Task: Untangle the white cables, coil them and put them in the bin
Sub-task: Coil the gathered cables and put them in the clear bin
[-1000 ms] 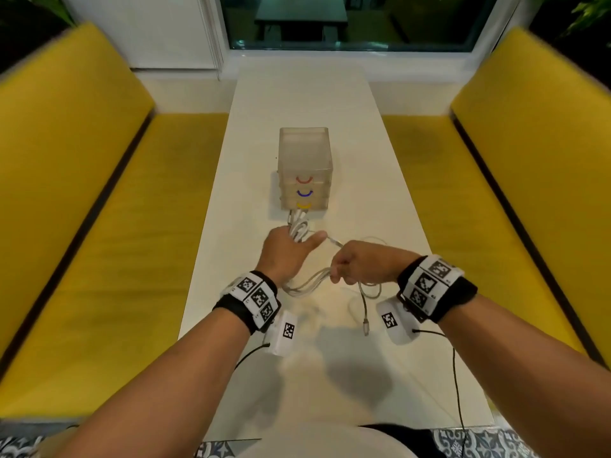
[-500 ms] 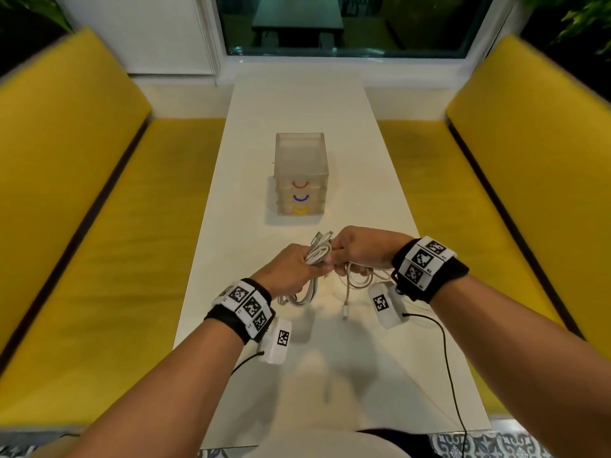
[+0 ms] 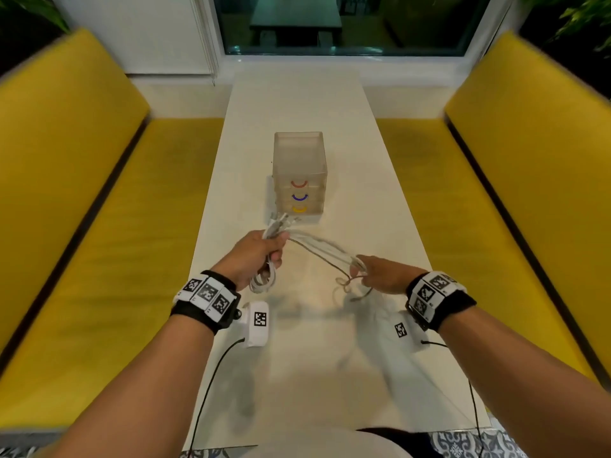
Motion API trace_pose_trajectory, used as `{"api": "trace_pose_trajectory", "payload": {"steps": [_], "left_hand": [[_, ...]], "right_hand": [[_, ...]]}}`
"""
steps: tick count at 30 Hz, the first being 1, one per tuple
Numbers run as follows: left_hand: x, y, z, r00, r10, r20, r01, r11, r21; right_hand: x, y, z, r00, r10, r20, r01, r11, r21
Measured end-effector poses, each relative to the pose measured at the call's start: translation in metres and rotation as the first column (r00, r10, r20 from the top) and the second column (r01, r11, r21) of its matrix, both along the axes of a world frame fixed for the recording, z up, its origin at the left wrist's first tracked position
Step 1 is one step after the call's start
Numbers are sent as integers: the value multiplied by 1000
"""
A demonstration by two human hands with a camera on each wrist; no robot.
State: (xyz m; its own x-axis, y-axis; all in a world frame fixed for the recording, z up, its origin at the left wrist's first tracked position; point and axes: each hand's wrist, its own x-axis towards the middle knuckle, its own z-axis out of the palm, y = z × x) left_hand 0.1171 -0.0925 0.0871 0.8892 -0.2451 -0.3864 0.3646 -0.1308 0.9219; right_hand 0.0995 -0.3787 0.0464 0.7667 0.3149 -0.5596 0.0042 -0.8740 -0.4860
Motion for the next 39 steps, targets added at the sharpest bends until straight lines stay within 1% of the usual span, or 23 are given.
{"api": "trace_pose_trajectory", "payload": {"steps": [1,3,5,7,9,11,12,13,16,18,20,21,22,23,24,26,28,29,30,32,34,36,39], "left_hand": [[2,4,3,999,45,-8,-45,998,-49],[6,9,8,995,96,-1,-96,990,-100],[7,9,14,993,115,10,-113,986,-125],[6,5,18,992,124,30,-119,985,-126],[4,1,21,992,102,73,-97,992,-77],[2,-1,21,992,51,113,-49,999,-24],[1,-3,21,992,26,125,-26,1000,-1],[0,-4,22,992,9,130,-10,1000,12],[-2,-11,28,992,-36,122,36,999,4],[-4,-18,33,990,-87,109,89,996,-13],[-6,-24,39,985,-153,75,158,984,-76],[-6,-26,41,983,-180,47,185,973,-137],[-6,-28,45,979,-204,22,204,958,-203],[-6,-30,47,975,-223,8,217,941,-260],[-7,-32,49,972,-236,7,227,926,-303],[-7,-34,47,972,-234,22,227,907,-356],[-7,-34,42,981,-189,31,186,898,-398],[-5,-33,39,987,-155,32,155,897,-415],[-4,-30,36,992,-124,28,124,896,-427],[-2,-25,29,996,-86,6,79,889,-451],[-3,-20,16,997,-69,-28,47,879,-475],[-6,-18,2,996,-36,-76,-9,854,-520],[-7,-19,-16,987,22,-161,-115,794,-597]], "right_hand": [[-4,-4,-8,1000,-13,7,13,1000,-15],[-10,-10,-25,997,-56,61,60,996,-63],[-13,-13,-39,985,-139,97,147,987,-71],[-13,-13,-41,976,-188,107,195,979,-62],[-13,-9,-32,976,-200,81,205,977,-59],[-12,-3,-10,982,-175,71,180,981,-70],[-10,0,3,982,-173,74,177,983,-45],[-8,3,19,978,-188,88,187,982,16],[0,17,62,935,-315,161,266,926,269],[4,31,77,919,-359,165,272,877,395],[8,45,77,918,-372,138,263,830,493],[9,51,74,913,-392,118,264,784,562],[13,54,68,901,-427,71,281,702,655],[15,56,62,893,-449,2,298,597,745],[15,58,56,899,-433,-62,296,496,816],[15,63,43,931,-327,-165,283,357,890],[7,67,37,906,-299,-299,386,295,874],[3,68,33,885,-305,-352,441,303,845],[-1,66,27,873,-277,-402,478,310,822],[-7,58,22,867,-196,-458,499,347,794],[-7,47,20,850,-152,-504,519,398,757],[-4,38,20,834,-141,-533,527,486,697],[-1,32,19,816,-142,-560,516,615,596]]}}
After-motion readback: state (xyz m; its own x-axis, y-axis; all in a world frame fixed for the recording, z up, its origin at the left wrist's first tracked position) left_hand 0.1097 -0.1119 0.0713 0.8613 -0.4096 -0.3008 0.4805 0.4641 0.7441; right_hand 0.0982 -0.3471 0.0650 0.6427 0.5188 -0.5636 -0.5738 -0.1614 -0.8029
